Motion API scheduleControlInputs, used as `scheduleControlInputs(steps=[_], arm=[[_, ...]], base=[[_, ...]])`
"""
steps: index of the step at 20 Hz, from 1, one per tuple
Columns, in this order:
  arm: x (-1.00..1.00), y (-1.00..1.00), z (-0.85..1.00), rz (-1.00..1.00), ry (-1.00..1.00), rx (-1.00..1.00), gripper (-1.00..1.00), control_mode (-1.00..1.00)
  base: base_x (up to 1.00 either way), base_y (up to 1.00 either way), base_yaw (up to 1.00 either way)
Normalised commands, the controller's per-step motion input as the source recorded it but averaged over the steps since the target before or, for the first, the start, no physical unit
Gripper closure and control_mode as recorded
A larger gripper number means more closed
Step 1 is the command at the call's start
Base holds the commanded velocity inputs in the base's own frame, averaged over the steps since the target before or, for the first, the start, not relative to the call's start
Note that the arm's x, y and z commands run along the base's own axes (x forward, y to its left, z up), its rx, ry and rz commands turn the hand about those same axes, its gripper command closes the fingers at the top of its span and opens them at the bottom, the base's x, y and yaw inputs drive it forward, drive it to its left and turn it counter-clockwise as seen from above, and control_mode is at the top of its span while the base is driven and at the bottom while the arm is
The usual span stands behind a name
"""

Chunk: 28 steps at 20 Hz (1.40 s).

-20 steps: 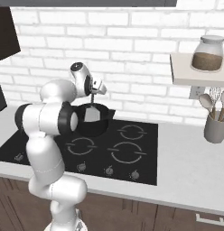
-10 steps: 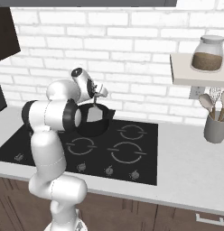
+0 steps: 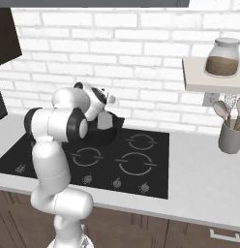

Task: Put the tomato and garlic in the pot. Retrieve the spatula and lightly stir the vegetables in the pot.

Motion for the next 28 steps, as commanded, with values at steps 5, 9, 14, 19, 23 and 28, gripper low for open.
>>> scheduleControlInputs(steps=[5,9,14,19,23,28], arm=[[-0.68,0.26,-0.28,-0.03,-0.12,0.00,1.00,-1.00],[-0.77,0.39,0.08,0.00,-0.22,0.00,1.00,-1.00],[-0.08,0.11,0.34,-0.08,-0.11,0.00,1.00,-1.00],[0.00,0.00,0.27,-0.14,0.06,0.00,1.00,-1.00],[-0.05,0.10,0.00,-0.12,0.30,0.00,1.00,-1.00],[-0.16,0.28,0.53,-0.11,0.38,0.10,1.00,-1.00]], base=[[0.00,0.00,0.00],[0.00,0.00,0.00],[0.00,0.00,0.00],[0.00,0.00,0.00],[0.00,0.00,0.00],[0.00,0.00,0.00]])
